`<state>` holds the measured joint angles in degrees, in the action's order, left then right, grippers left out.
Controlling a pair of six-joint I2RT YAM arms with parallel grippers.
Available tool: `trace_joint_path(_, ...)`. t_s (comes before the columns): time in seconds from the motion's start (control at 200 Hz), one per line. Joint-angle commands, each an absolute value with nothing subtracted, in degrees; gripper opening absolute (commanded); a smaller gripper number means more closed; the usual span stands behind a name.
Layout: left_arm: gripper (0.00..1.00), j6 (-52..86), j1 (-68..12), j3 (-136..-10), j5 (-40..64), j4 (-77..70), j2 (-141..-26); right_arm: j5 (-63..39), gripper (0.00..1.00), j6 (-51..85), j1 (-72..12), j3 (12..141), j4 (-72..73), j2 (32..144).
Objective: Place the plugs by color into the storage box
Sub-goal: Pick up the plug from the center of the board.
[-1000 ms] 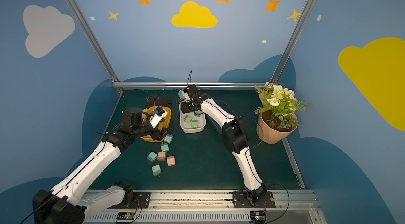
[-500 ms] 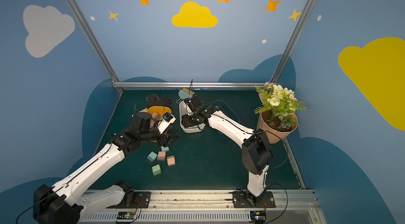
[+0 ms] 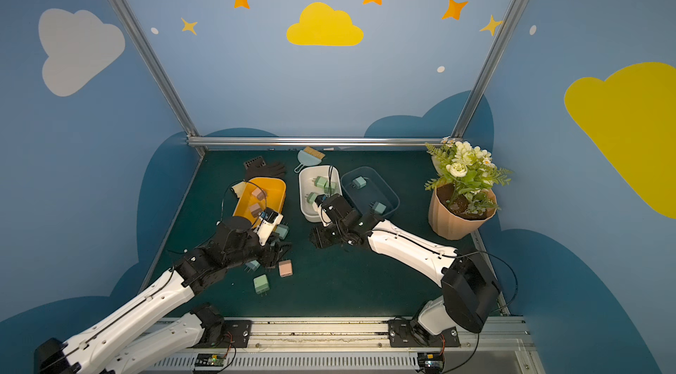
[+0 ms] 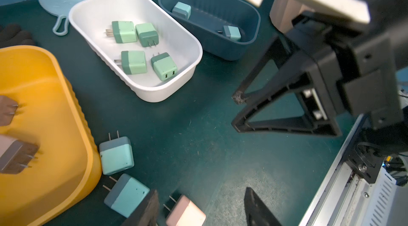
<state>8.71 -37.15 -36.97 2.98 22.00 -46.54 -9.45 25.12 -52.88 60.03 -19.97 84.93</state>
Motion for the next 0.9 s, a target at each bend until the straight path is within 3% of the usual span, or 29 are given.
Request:
trace_joint_path(0.0, 0.60, 15.21, -37.53, -35.21, -2.98, 25.15, -43.87, -8.62, 0.53, 26.21, -54.48, 58.26, -17.23, 84.14)
trace_joint_path(0.185, 0.57, 22.61, -37.61, -33.01, -3.98, 27.63, -44.84, -5.66, 0.53, 26.79, -55.20, 57.65, -17.59, 84.38)
trace_joint_path(0.455, 0.55, 32.85, -41.19, -33.97, -6.34, 31.25, -55.89, -0.15, 0.54, 25.48, -55.09, 58.60, -19.11, 83.36)
trace_joint_path(0.896, 0.65, 39.98, -45.61, -33.66, -7.37, 27.46, -64.74, -1.04, 0.54, 26.19, -55.02, 58.71, -19.67, 85.14)
